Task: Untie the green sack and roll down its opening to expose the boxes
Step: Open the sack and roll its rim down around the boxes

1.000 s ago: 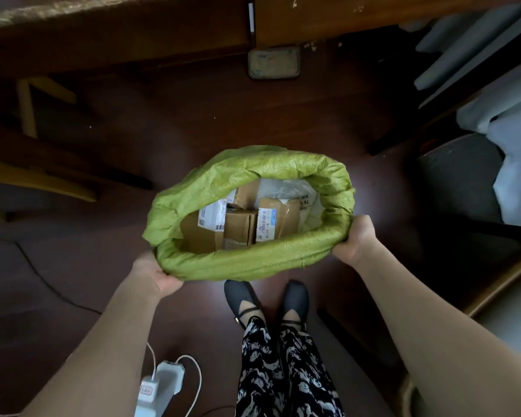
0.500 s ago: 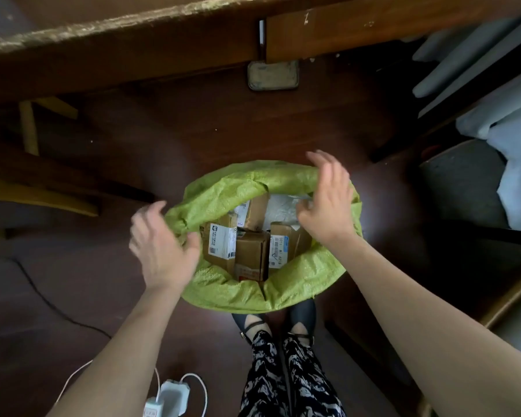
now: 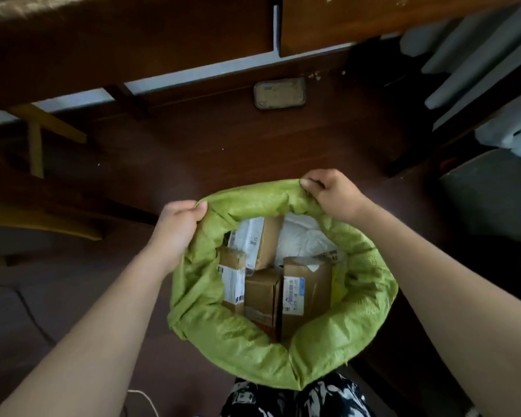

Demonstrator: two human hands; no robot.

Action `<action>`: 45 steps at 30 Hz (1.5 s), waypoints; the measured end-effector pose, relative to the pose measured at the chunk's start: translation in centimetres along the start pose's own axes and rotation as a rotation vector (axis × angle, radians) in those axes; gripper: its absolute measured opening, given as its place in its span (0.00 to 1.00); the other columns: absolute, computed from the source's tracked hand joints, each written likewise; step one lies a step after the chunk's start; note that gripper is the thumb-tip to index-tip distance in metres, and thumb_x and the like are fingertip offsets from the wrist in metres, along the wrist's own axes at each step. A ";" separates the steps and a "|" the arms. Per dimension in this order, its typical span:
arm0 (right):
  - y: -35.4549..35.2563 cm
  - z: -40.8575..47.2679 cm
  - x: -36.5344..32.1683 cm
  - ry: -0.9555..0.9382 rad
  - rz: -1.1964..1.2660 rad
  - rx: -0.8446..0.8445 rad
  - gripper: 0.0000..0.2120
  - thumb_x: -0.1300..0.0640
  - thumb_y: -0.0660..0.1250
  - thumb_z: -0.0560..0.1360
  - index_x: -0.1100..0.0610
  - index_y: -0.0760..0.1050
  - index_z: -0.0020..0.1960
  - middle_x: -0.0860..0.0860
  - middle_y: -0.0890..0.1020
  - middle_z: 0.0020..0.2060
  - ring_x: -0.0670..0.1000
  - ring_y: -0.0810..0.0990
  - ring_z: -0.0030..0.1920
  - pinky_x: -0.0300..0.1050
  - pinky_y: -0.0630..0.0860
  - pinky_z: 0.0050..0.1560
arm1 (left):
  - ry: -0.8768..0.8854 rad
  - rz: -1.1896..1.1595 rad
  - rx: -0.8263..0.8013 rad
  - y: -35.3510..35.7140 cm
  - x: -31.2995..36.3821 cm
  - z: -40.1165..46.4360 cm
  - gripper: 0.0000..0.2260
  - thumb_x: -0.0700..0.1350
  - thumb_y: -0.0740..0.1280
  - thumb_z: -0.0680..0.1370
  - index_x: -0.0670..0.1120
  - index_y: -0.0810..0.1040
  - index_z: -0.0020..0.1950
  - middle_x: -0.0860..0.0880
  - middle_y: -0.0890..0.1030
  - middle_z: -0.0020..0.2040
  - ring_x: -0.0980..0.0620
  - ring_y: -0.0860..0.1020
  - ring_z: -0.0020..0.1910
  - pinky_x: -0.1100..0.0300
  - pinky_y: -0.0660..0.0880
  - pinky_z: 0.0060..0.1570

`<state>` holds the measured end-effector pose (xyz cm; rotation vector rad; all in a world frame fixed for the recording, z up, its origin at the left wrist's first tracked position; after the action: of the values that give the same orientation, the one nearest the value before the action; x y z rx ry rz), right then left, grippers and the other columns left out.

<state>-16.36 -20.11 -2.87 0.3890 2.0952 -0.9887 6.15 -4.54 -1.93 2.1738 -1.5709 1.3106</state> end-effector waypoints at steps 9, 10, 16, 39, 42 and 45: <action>-1.0 1.1 1.6 0.086 0.091 0.280 0.19 0.41 0.64 0.75 0.55 0.76 0.55 0.50 0.77 0.47 0.49 0.75 0.49 0.46 0.74 0.55 | -0.529 -0.013 -0.273 2.9 -6.0 -0.5 0.14 0.36 0.57 0.77 0.39 0.73 0.32 0.43 0.76 0.22 0.48 0.76 0.18 0.60 0.76 0.21; -0.9 0.3 -0.1 -0.069 0.081 0.271 0.23 0.37 0.66 0.71 0.53 0.74 0.56 0.50 0.77 0.49 0.49 0.74 0.51 0.46 0.73 0.56 | -0.532 -0.031 -0.285 3.0 -5.8 -0.8 0.14 0.35 0.56 0.77 0.39 0.73 0.32 0.43 0.76 0.21 0.48 0.76 0.18 0.60 0.76 0.21; 2.6 -1.4 -0.8 -0.297 -0.461 0.065 0.14 0.56 0.70 0.71 0.54 0.78 0.57 0.52 0.82 0.52 0.57 0.79 0.54 0.52 0.76 0.51 | -0.482 -0.005 -0.106 1.3 -4.4 -0.2 0.10 0.47 0.64 0.76 0.41 0.77 0.41 0.43 0.79 0.34 0.47 0.79 0.27 0.55 0.79 0.33; 0.8 -6.3 5.2 0.228 -0.355 0.228 0.27 0.37 0.61 0.75 0.52 0.66 0.68 0.56 0.70 0.61 0.60 0.67 0.62 0.59 0.70 0.59 | -0.324 0.040 0.277 -1.4 -6.6 1.5 0.16 0.53 0.62 0.79 0.41 0.78 0.53 0.41 0.81 0.54 0.43 0.79 0.47 0.56 0.73 0.47; 1.9 -8.3 6.4 0.302 -0.394 0.159 0.34 0.43 0.69 0.72 0.46 0.58 0.73 0.56 0.66 0.62 0.59 0.65 0.64 0.60 0.73 0.56 | -0.055 0.494 0.289 -1.6 -3.1 -0.4 0.26 0.62 0.55 0.79 0.41 0.79 0.53 0.39 0.77 0.59 0.38 0.73 0.59 0.49 0.67 0.57; 1.3 -8.8 7.1 0.376 -0.341 0.216 0.34 0.49 0.70 0.72 0.43 0.58 0.73 0.56 0.66 0.62 0.60 0.65 0.63 0.59 0.76 0.54 | -0.102 0.857 0.144 -0.8 -4.7 -2.1 0.33 0.73 0.60 0.68 0.45 0.78 0.53 0.42 0.68 0.65 0.38 0.64 0.66 0.40 0.61 0.64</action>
<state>-24.80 -12.92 -5.36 0.3518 2.4528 -1.4418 5.34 0.27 -3.81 1.6723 -2.6859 1.5385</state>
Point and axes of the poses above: each hand's wrist, its own z-axis towards the middle knuckle, its own y-axis out of the palm, x = y × z, the point moved 10 cm from there along z, towards the middle knuckle
